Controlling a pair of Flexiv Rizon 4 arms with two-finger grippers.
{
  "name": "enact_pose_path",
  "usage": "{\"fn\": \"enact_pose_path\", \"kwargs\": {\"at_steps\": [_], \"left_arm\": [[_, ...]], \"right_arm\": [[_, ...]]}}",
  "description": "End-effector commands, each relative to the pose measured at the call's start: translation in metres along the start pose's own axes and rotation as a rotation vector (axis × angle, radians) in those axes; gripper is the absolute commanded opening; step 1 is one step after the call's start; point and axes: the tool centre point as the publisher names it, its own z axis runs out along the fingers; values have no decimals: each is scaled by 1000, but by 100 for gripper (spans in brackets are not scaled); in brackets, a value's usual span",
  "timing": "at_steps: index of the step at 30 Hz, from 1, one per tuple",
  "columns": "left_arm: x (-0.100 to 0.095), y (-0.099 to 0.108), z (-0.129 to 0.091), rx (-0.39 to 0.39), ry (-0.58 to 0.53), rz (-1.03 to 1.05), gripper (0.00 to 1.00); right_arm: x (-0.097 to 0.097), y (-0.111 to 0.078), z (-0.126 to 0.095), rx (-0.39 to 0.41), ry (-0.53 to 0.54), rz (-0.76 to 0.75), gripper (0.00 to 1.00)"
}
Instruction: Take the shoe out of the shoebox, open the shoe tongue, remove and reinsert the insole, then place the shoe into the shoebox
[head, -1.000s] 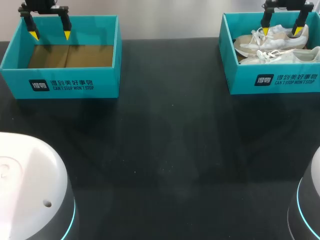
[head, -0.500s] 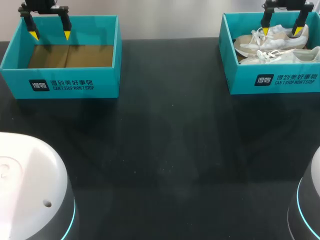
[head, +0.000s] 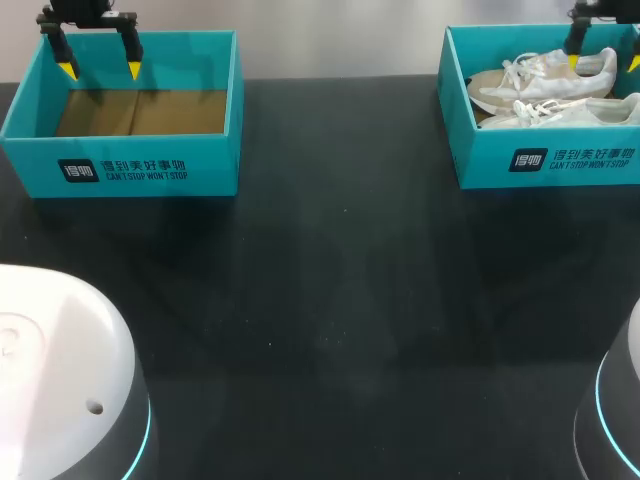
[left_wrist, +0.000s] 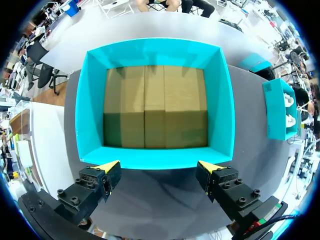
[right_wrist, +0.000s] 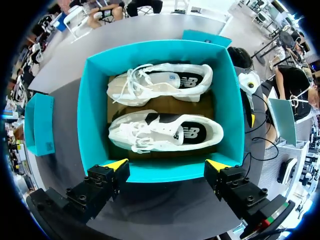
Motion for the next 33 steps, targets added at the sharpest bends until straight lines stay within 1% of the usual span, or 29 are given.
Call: {"fn": "enact_pose_path", "kwargs": {"at_steps": [1, 12, 13, 15, 16, 17, 18, 19, 20, 23, 29, 33], "left_arm": [[0, 0, 0, 0, 0, 0, 100], [0, 0, 0, 0, 0, 0, 100], [0, 0, 0, 0, 0, 0, 100], [0, 0, 0, 0, 0, 0, 100], [0, 0, 0, 0, 0, 0, 100], [0, 0, 0, 0, 0, 0, 100], [0, 0, 0, 0, 0, 0, 100], [0, 0, 0, 0, 0, 0, 100], [0, 0, 0, 0, 0, 0, 100], [0, 0, 0, 0, 0, 0, 100], [0, 0, 0, 0, 0, 0, 100], [0, 0, 0, 0, 0, 0, 100]], "right_arm": [[-2, -1, 6, -15, 11, 12, 100], [-2, -1, 6, -15, 11, 12, 100], [-6, 2, 9, 4, 39, 17, 100], [-16, 6, 14, -7, 0, 31, 100], [-22, 9, 17, 9, 2, 32, 100], [-27, 11, 20, 6, -39, 31, 100], [-31, 12, 24, -1, -57, 31, 100], [-36, 14, 26, 2, -50, 31, 100], [-41, 17, 29, 3, -73, 39, 100], [-54, 23, 35, 8, -90, 59, 100], [-66, 29, 46, 25, -90, 64, 100], [-71, 29, 55, 40, -88, 64, 100]]}}
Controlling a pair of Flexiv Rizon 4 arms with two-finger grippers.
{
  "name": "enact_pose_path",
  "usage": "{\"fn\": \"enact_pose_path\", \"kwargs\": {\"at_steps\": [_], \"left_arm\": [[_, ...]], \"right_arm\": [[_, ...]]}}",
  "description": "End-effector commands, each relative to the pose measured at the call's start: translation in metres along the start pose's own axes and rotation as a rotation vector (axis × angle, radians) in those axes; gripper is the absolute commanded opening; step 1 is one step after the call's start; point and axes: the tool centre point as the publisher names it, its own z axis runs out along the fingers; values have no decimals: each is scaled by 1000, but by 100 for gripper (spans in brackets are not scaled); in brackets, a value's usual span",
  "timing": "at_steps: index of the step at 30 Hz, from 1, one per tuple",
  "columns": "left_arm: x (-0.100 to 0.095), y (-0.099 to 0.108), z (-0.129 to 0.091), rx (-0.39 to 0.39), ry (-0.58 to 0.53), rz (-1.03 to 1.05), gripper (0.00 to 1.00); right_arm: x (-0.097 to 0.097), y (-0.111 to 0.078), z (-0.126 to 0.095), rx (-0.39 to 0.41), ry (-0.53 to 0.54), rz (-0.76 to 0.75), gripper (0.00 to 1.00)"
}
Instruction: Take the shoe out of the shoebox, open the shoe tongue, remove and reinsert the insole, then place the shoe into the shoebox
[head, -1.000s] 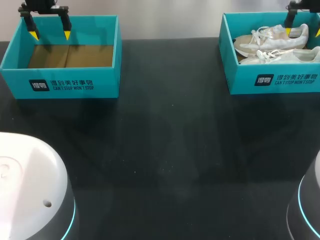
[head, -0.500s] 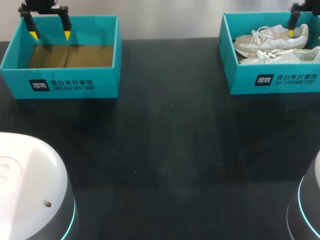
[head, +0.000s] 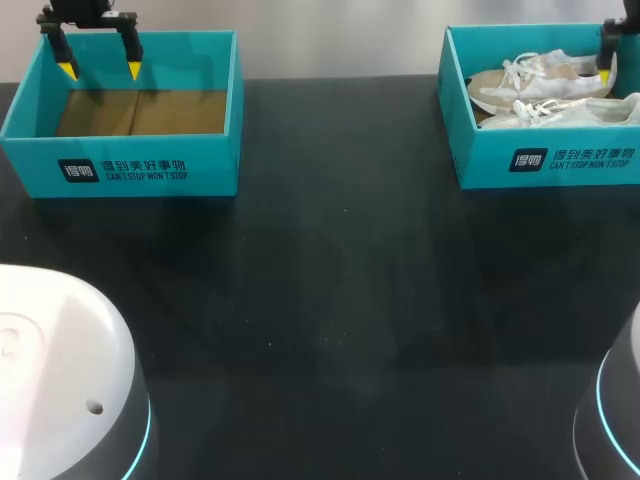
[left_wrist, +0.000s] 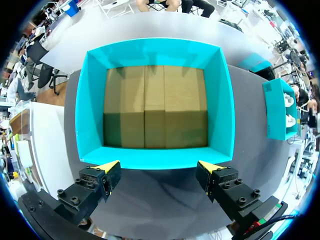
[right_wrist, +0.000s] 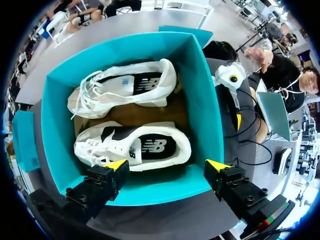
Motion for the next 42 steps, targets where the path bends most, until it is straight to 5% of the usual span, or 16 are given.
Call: {"fn": "enact_pose_path", "kwargs": {"at_steps": [1, 21, 24, 28, 37, 42], "left_arm": [[0, 0, 0, 0, 0, 0, 100], [0, 0, 0, 0, 0, 0, 100], [0, 0, 0, 0, 0, 0, 100], [0, 0, 0, 0, 0, 0, 100], [0, 0, 0, 0, 0, 0, 100], [0, 0, 0, 0, 0, 0, 100]], "right_arm": [[-3, 7, 12, 26, 0, -3, 100], [-20, 10, 58, 69, 3, -86, 100], [-20, 10, 62, 76, 9, -93, 82], [-21, 10, 68, 84, 9, -101, 89], [-27, 11, 78, 100, 10, -106, 76], [-27, 8, 84, 113, 11, -109, 76]]}}
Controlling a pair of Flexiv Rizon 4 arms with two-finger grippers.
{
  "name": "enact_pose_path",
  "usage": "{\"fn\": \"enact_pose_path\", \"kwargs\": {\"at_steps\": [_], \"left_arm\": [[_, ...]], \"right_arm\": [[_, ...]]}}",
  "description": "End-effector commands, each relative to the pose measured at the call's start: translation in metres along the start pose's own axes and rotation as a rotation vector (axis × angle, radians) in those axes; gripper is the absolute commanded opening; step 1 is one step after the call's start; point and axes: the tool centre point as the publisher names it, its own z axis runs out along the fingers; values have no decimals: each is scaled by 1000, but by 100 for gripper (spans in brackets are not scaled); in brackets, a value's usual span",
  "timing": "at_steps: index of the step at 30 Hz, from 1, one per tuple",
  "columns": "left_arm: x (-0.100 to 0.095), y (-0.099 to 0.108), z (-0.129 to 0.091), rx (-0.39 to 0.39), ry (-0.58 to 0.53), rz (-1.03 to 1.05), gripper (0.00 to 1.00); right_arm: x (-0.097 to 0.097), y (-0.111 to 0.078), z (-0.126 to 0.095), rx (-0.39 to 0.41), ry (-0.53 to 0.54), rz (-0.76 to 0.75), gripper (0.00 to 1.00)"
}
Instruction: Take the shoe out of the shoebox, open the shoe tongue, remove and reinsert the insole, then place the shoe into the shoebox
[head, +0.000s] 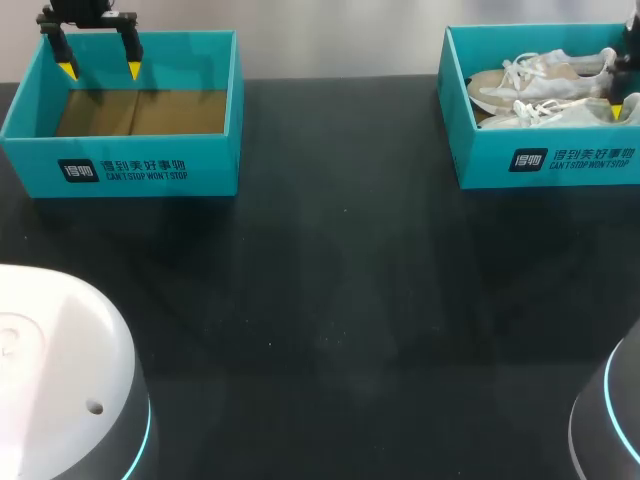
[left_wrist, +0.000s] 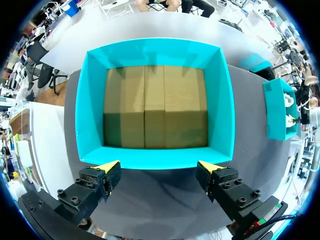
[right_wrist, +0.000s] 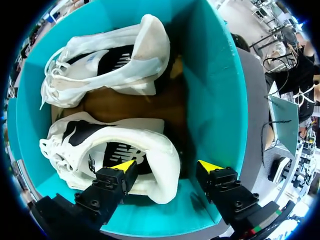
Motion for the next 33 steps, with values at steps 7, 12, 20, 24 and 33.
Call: {"fn": "enact_pose_path", "kwargs": {"at_steps": [7, 12, 20, 24, 33], "left_arm": [[0, 0, 0, 0, 0, 0, 100], [0, 0, 0, 0, 0, 0, 100], [0, 0, 0, 0, 0, 0, 100], [0, 0, 0, 0, 0, 0, 100], [0, 0, 0, 0, 0, 0, 100]], "right_arm": [[-1, -1, 13, 26, 13, 0, 85], [2, -3, 21, 33, 18, -2, 87], [7, -5, 28, 45, 26, -2, 89], [8, -5, 30, 50, 52, 8, 88], [7, -5, 37, 64, 57, 28, 66]]}}
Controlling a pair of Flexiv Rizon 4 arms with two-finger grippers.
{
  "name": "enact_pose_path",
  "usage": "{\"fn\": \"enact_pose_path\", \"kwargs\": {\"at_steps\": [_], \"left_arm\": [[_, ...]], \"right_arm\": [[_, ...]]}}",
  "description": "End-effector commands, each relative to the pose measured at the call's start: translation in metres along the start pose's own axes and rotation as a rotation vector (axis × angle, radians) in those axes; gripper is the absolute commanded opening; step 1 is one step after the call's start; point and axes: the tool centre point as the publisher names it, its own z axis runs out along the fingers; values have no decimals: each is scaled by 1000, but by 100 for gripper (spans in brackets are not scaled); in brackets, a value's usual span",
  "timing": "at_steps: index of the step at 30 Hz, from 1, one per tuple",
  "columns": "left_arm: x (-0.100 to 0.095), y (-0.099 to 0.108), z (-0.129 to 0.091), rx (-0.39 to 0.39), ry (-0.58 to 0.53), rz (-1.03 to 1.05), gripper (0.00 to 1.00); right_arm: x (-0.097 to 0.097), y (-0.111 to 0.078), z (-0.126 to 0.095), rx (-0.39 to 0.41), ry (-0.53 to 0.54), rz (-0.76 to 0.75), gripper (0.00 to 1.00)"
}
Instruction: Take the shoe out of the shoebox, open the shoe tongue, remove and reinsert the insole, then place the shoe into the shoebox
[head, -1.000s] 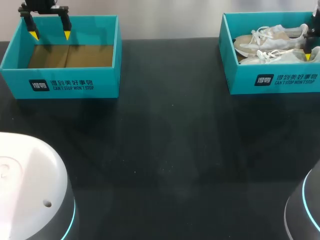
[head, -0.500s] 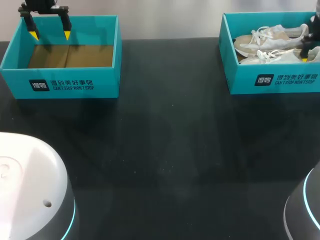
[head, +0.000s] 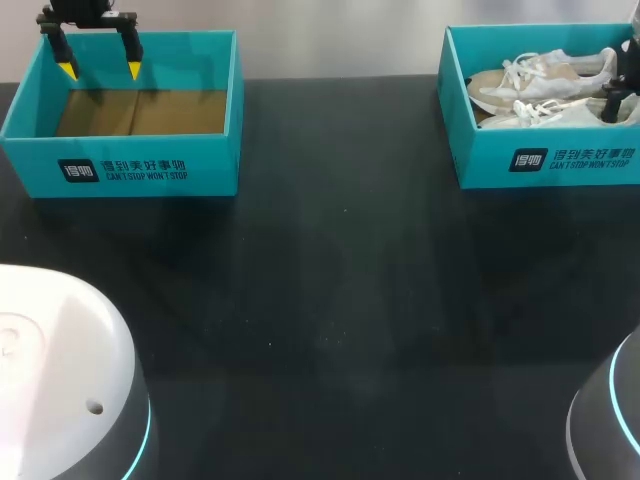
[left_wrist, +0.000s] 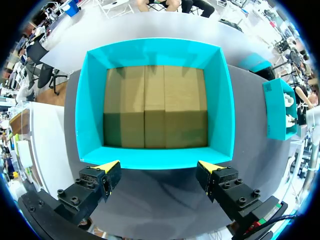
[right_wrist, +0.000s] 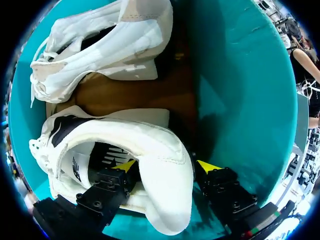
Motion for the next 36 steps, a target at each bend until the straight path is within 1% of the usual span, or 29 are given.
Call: {"fn": "enact_pose_path", "kwargs": {"at_steps": [1, 2, 5, 6, 8, 9, 10, 11, 17, 22, 28, 36], "left_arm": [[0, 0, 0, 0, 0, 0, 100], [0, 0, 0, 0, 0, 0, 100], [0, 0, 0, 0, 0, 0, 100], [0, 0, 0, 0, 0, 0, 100], [0, 0, 0, 0, 0, 0, 100], [0, 0, 0, 0, 0, 0, 100], [0, 0, 0, 0, 0, 0, 100], [0, 0, 0, 0, 0, 0, 100], [0, 0, 0, 0, 0, 0, 100], [0, 0, 0, 0, 0, 0, 100], [0, 0, 0, 0, 0, 0, 100], [0, 0, 0, 0, 0, 0, 100]], "right_arm": [[0, 5, 2, 10, 4, 5, 66], [0, 6, 2, 10, 5, 6, 66], [0, 8, 4, 11, 7, 9, 58], [0, 8, 4, 12, 7, 10, 50], [0, 8, 4, 12, 8, 14, 43], [0, 8, 4, 11, 9, 15, 36], [0, 8, 5, 10, 10, 17, 23], [0, 8, 5, 9, 10, 19, 0], [-2, 8, 0, -11, 7, 27, 0], [-6, 7, -10, -43, -1, 40, 0], [-11, 7, -26, -78, -24, 103, 0], [-15, 8, -58, -117, -42, 178, 0]]}}
